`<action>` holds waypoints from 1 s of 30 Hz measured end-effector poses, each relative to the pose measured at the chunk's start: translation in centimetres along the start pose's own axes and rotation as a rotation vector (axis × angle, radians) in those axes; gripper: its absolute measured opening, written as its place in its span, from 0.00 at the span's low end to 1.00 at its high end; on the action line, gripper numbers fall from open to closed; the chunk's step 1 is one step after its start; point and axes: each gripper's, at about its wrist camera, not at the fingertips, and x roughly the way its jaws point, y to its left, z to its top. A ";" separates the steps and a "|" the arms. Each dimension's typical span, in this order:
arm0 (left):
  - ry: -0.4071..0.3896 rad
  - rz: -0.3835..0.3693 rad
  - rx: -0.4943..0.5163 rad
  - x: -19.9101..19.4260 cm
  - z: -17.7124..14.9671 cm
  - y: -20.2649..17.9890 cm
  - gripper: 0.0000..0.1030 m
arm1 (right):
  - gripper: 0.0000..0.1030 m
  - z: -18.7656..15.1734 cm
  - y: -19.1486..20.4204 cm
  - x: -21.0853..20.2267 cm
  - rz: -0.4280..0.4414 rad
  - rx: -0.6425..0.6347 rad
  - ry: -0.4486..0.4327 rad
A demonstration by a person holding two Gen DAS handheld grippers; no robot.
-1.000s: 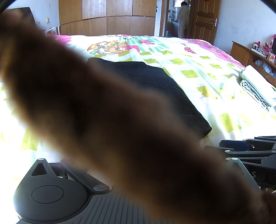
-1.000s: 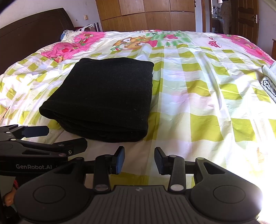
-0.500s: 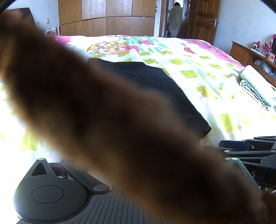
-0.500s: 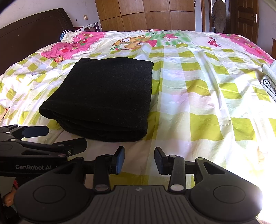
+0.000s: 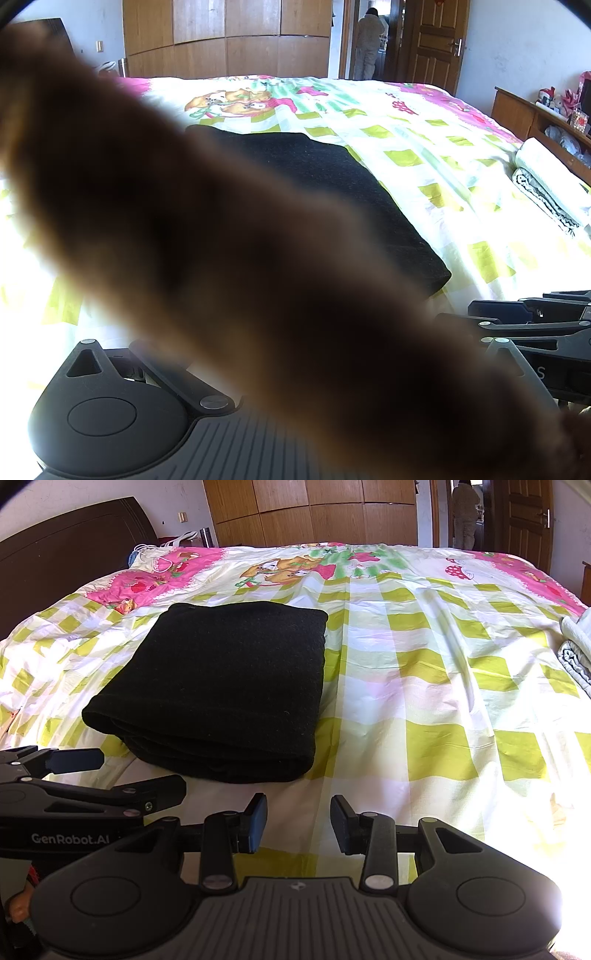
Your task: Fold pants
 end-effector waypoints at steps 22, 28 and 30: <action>-0.003 0.000 0.011 0.0 -0.1 -0.2 0.99 | 0.49 -0.2 0.2 -0.2 -0.022 -0.009 -0.008; -0.004 0.000 0.013 -0.1 -0.1 -0.3 0.99 | 0.49 -0.2 0.2 -0.2 -0.025 -0.011 -0.009; -0.006 0.002 0.016 -0.1 -0.1 -0.2 0.99 | 0.49 -0.2 0.2 -0.2 -0.024 -0.009 -0.007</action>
